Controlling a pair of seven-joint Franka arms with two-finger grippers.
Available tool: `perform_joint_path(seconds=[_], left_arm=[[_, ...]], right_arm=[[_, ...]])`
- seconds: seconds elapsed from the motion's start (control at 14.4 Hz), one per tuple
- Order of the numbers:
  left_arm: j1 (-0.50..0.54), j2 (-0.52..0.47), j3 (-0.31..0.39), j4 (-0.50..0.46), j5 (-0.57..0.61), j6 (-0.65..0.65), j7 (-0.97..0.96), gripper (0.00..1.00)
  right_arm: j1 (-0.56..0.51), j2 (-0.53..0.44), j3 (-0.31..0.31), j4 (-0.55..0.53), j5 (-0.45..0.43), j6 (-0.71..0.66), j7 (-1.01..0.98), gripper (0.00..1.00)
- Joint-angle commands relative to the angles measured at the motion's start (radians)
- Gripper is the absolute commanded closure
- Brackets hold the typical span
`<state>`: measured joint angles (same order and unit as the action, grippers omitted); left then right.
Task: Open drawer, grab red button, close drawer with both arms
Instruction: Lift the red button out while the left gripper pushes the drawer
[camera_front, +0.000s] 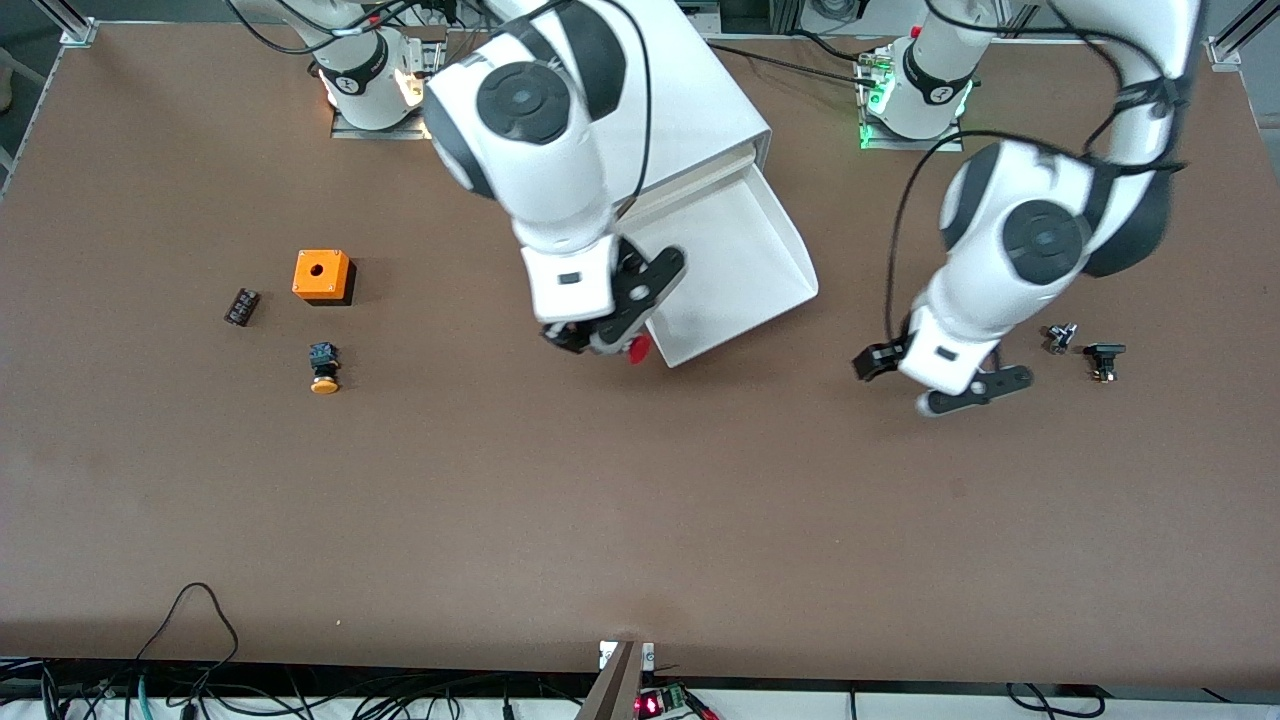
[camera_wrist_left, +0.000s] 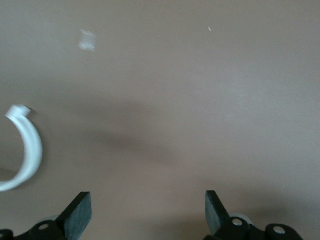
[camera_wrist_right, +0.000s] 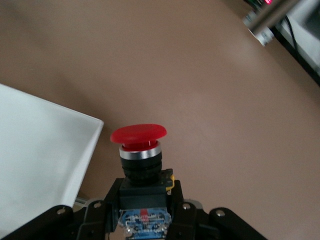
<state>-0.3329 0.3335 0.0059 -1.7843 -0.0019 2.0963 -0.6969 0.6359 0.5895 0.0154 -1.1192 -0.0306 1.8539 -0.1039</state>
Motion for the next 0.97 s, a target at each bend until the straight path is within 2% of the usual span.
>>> perform_joint_path(seconds=[0.0,0.21,0.56,0.63,0.9], left_arm=[[-0.081,0.073,0.008,0.010,0.010,0.074,-0.209,0.00],[-0.138,0.099,0.008,-0.009,0.010,0.132,-0.325,0.00],[-0.251,0.035,-0.018,-0.177,-0.095,0.232,-0.337,0.00],[-0.255,0.019,-0.038,-0.188,-0.096,0.228,-0.336,0.00],[-0.255,-0.019,-0.134,-0.262,-0.096,0.225,-0.319,0.00]], right_arm=[[-0.077,-0.120,0.008,-0.169,-0.012,-0.010,0.171,0.76],[-0.160,-0.137,0.008,-0.211,-0.006,-0.065,0.268,0.76],[-0.237,-0.157,0.008,-0.364,-0.032,-0.053,0.525,0.76],[-0.258,-0.157,0.008,-0.408,-0.066,-0.041,0.558,0.76],[-0.323,-0.187,0.009,-0.578,-0.063,0.078,0.566,0.76]])
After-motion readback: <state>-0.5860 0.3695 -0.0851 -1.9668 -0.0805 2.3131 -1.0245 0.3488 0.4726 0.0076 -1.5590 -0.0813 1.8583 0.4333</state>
